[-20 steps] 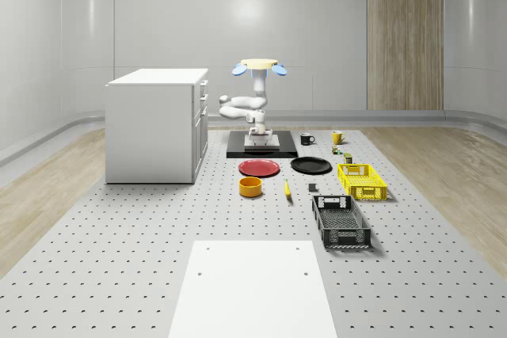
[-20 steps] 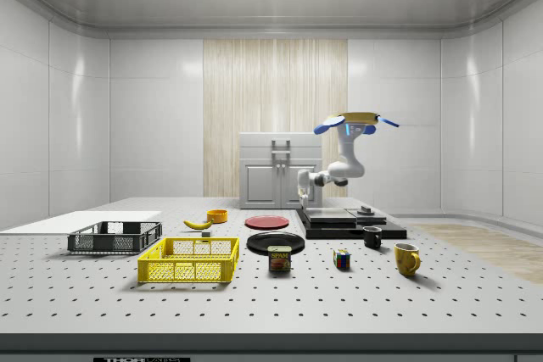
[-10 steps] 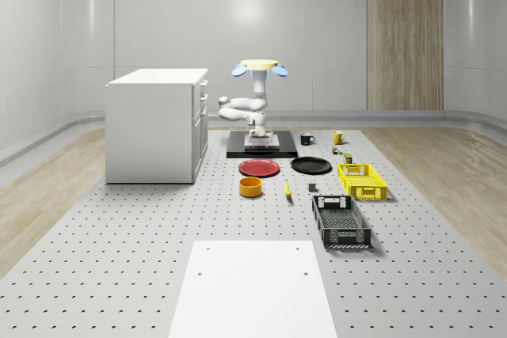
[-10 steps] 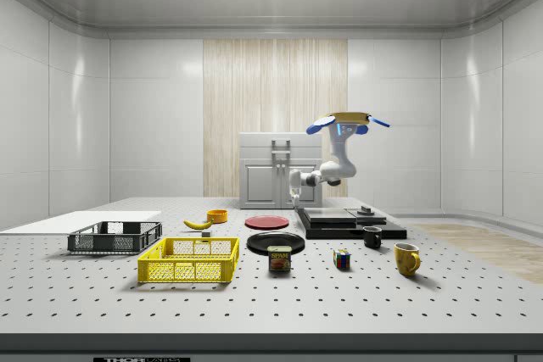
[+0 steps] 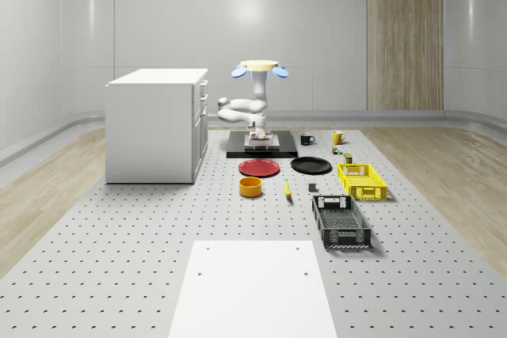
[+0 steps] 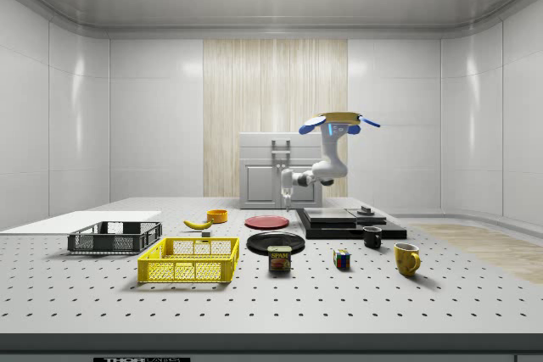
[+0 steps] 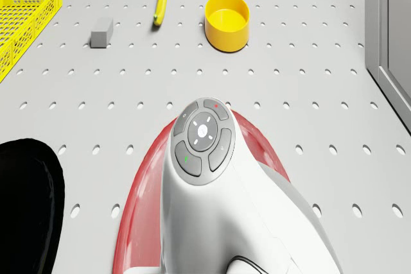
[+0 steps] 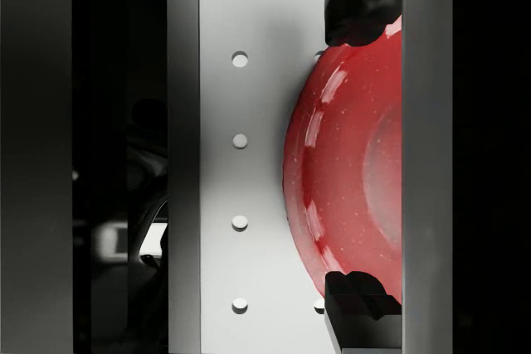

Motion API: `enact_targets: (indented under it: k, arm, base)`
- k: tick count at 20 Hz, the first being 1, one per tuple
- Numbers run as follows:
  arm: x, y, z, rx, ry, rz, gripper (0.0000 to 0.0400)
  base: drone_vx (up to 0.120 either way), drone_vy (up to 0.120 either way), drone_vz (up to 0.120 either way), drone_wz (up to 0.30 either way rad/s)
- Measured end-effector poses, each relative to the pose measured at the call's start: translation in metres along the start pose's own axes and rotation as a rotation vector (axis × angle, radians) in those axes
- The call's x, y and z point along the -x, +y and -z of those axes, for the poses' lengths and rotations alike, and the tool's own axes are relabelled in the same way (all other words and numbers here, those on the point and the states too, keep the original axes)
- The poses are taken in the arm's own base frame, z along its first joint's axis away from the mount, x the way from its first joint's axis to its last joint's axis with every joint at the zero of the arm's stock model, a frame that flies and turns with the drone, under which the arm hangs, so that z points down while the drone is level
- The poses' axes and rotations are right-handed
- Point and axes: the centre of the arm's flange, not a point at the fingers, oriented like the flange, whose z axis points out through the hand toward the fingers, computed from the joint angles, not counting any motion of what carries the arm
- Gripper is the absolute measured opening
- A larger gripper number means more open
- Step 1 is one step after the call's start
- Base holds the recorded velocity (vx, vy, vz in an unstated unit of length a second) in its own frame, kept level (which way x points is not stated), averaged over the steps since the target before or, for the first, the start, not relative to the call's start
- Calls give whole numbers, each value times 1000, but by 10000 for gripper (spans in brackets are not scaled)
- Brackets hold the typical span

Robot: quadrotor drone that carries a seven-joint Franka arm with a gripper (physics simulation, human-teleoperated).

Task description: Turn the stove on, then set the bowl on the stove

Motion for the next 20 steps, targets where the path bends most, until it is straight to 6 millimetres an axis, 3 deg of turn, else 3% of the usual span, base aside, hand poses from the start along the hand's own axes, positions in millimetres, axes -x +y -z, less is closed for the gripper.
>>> enact_targets:
  k: [20]
  arm:
    - [0,0,0,0,0,0,400]
  base:
    - [120,0,0,0]
